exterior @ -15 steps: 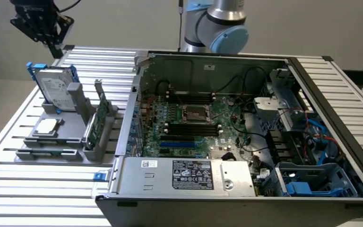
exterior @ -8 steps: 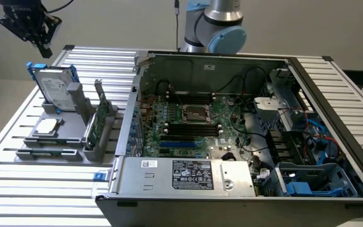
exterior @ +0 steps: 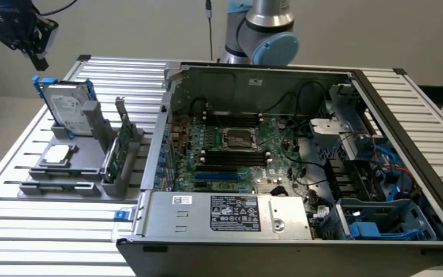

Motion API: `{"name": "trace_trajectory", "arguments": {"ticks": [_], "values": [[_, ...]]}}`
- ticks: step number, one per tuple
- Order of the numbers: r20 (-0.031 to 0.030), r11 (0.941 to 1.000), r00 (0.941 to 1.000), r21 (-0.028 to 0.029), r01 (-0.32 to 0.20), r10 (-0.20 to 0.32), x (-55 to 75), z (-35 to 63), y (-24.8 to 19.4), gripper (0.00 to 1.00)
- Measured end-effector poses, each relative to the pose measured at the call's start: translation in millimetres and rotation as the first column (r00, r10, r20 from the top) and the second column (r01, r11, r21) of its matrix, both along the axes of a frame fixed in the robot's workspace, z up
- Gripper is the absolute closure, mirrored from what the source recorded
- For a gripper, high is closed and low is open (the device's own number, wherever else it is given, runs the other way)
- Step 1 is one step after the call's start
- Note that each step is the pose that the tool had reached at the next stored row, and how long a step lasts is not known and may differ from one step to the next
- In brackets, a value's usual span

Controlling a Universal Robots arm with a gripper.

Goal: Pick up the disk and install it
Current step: 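Reach for the disk, then pick up the disk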

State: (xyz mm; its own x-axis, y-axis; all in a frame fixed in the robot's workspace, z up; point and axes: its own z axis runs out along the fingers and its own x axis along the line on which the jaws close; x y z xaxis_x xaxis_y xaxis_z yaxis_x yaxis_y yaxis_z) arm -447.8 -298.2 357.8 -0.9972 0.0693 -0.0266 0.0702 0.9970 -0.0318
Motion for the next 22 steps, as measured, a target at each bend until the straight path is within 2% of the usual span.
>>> {"name": "trace_trajectory", "arguments": {"ticks": [16, 19, 22], "values": [[0.0, 1.0, 1.0, 0.0001, -0.005, 0.005, -0.2, -0.2, 0.5, 0.89], [-0.0015, 0.999, 0.999, 0.0006, -0.044, 0.044, -0.1, -0.1, 0.5, 0.89], [-0.0024, 0.9957, 0.9957, 0.0009, -0.093, 0.093, -0.1, -0.1, 0.6, 0.89]]}}
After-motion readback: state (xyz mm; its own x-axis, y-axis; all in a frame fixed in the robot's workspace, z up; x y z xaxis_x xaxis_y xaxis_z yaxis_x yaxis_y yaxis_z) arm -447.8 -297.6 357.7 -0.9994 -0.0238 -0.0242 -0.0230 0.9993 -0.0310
